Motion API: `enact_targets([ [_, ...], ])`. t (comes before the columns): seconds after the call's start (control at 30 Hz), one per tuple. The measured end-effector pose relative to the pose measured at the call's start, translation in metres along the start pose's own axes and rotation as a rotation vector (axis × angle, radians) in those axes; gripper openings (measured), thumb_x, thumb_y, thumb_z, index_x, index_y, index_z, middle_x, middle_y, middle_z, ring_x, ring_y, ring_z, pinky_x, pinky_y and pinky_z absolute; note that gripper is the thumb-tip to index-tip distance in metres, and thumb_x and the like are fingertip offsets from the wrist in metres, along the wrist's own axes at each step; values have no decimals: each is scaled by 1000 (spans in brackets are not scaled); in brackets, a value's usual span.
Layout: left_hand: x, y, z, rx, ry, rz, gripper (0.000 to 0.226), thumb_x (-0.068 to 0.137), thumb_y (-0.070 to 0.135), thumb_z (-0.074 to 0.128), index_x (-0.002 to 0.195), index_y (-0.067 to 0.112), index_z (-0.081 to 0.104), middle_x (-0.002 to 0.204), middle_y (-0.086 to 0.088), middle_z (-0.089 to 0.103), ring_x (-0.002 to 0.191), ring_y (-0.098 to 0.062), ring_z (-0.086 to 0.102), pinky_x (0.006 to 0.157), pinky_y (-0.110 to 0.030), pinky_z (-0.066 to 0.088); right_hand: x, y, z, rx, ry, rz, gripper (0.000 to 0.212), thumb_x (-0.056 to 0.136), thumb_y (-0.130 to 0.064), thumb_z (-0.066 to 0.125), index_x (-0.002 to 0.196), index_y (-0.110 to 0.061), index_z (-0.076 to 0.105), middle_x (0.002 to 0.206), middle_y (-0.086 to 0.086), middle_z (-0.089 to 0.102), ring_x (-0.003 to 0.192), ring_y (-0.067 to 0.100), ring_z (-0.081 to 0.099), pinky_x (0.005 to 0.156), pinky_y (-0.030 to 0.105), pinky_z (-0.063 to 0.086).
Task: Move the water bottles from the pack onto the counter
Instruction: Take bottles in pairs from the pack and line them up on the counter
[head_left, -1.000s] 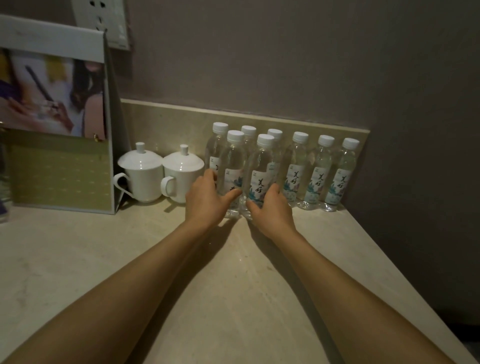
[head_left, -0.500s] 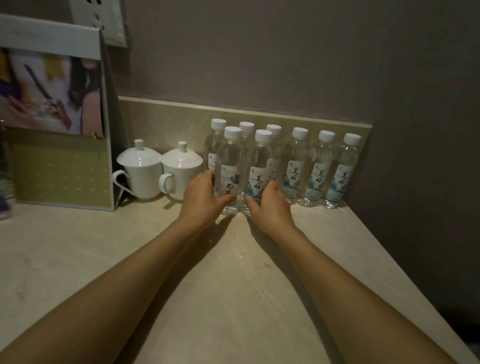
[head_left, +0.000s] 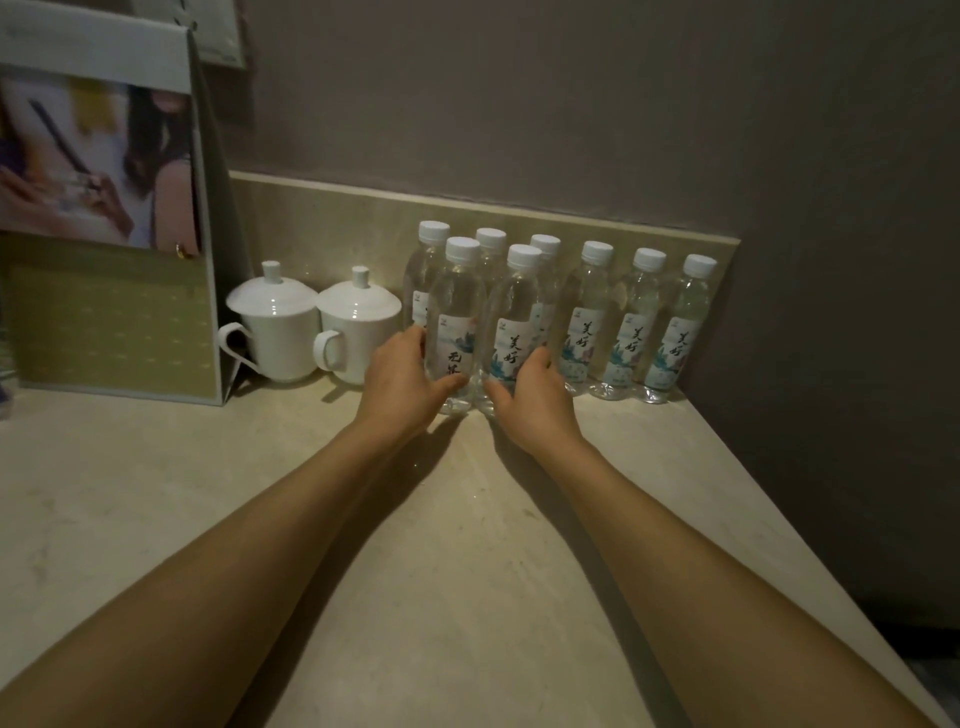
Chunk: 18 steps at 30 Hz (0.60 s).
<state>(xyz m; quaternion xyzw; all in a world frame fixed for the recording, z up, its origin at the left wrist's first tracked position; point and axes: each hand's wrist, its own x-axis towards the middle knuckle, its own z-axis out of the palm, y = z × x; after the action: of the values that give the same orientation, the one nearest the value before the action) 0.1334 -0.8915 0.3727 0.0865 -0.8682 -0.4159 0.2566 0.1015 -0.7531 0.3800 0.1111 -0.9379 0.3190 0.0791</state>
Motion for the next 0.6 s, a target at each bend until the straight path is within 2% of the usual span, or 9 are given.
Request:
enact_targets([
  [0.13, 1, -3, 0, -15, 4, -38, 49, 76, 24, 81, 119, 12, 62, 115, -5, 70, 104, -20, 67, 87, -32, 56, 0, -2, 0, -7, -12, 12, 64, 93, -35, 58, 138, -1, 28, 140, 19, 46, 124, 36, 51, 99, 47, 47],
  [0.2, 1, -5, 1, -20, 13, -51, 45, 76, 26, 81, 115, 12, 65, 111, -5, 72, 100, -18, 68, 83, -27, 55, -1, -2, 0, -26, -10, 20, 60, 93, -36, 57, 135, -2, 31, 136, 19, 49, 121, 37, 53, 95, 47, 48],
  [0.3, 4, -6, 1, -16, 6, -59, 43, 74, 28, 82, 112, 13, 68, 108, -5, 74, 98, -18, 70, 86, -33, 58, -3, -3, -1, -53, 1, 38, 54, 94, -38, 57, 129, -5, 33, 131, 18, 54, 116, 37, 55, 89, 44, 48],
  [0.5, 5, -8, 2, -9, -15, -38, 41, 77, 26, 80, 114, 13, 69, 111, -5, 73, 102, -18, 69, 85, -27, 54, -1, -5, 1, -59, 4, 57, 56, 92, -39, 58, 130, -6, 33, 133, 17, 53, 119, 36, 54, 94, 47, 49],
  [0.6, 5, -6, 2, 2, -27, -34, 42, 79, 26, 78, 117, 13, 67, 114, -6, 72, 106, -20, 68, 92, -33, 55, -1, -4, 1, -48, 5, 56, 58, 92, -38, 58, 132, -5, 32, 136, 17, 52, 121, 36, 53, 96, 47, 48],
])
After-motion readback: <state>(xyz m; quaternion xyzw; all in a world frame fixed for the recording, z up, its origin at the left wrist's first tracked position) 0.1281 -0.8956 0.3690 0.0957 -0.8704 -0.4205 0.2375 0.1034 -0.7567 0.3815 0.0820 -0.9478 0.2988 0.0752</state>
